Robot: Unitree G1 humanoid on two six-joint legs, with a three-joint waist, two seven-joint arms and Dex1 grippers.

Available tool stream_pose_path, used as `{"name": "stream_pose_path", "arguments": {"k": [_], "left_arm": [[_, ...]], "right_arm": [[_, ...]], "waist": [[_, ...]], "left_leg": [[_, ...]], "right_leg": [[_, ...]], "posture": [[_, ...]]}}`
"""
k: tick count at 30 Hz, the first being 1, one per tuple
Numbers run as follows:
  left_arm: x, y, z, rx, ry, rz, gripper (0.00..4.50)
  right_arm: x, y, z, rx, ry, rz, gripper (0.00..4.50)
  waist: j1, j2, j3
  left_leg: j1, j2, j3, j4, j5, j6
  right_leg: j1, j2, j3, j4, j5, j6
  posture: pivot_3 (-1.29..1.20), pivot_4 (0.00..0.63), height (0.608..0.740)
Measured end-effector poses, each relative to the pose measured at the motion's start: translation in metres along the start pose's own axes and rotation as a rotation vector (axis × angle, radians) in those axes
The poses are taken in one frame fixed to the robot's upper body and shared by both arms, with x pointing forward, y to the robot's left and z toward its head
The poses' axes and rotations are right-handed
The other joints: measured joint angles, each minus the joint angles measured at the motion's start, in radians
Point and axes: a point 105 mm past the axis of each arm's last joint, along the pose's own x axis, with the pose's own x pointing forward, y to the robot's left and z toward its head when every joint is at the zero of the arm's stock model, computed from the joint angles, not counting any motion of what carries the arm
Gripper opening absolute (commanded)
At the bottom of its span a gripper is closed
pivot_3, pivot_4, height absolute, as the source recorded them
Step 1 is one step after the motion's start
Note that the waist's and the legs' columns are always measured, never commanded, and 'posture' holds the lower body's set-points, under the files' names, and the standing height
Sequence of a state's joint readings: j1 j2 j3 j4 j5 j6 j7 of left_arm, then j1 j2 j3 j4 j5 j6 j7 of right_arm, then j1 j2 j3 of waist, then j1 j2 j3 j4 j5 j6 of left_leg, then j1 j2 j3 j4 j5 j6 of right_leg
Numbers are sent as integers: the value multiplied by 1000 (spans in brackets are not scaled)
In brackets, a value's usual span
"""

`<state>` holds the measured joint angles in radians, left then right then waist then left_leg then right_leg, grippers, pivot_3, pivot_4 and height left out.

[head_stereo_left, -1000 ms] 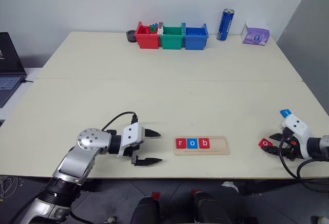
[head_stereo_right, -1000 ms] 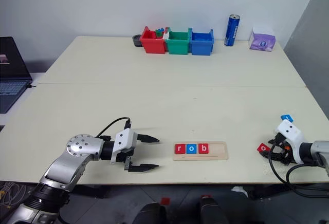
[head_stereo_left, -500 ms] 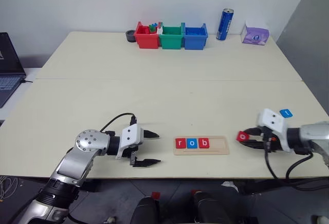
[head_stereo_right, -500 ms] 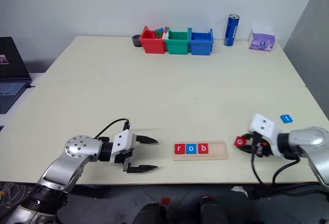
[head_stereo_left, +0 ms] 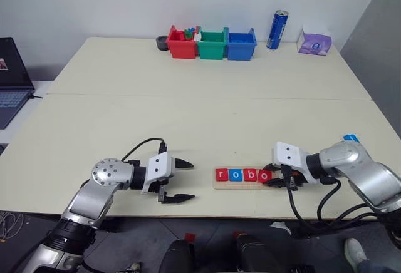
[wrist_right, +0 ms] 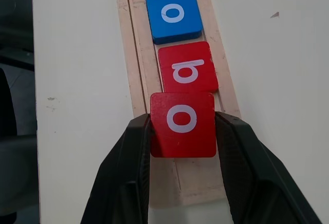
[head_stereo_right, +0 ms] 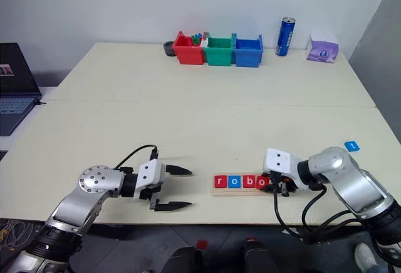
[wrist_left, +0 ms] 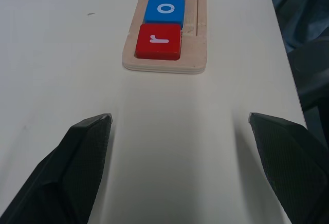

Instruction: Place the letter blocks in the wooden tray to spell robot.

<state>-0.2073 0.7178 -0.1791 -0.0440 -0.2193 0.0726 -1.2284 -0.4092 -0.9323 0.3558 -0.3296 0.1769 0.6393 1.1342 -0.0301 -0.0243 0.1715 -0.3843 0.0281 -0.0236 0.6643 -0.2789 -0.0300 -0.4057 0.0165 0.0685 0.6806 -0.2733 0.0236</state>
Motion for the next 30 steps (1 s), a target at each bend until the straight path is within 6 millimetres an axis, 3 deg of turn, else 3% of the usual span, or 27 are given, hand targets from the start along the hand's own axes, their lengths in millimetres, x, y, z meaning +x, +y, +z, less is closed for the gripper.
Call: {"name": "stream_pose_path", "arguments": {"k": [28,30], "left_arm": [[3,-1,1,-17,-4,25,4500],[3,-1,1,-17,-4,25,4500]], "right_arm": [[5,-10,-3,-11,22,23,1440],[5,-11,-4,-17,26,20,2178]], "waist": [[0,0,0],[0,0,0]], "left_leg": [[0,0,-1,0,0,0],[0,0,-1,0,0,0]], "right_leg": [[0,0,0,0,1,-1],[0,0,0,0,1,-1]], "posture": [[0,150,740],[0,150,740]]}}
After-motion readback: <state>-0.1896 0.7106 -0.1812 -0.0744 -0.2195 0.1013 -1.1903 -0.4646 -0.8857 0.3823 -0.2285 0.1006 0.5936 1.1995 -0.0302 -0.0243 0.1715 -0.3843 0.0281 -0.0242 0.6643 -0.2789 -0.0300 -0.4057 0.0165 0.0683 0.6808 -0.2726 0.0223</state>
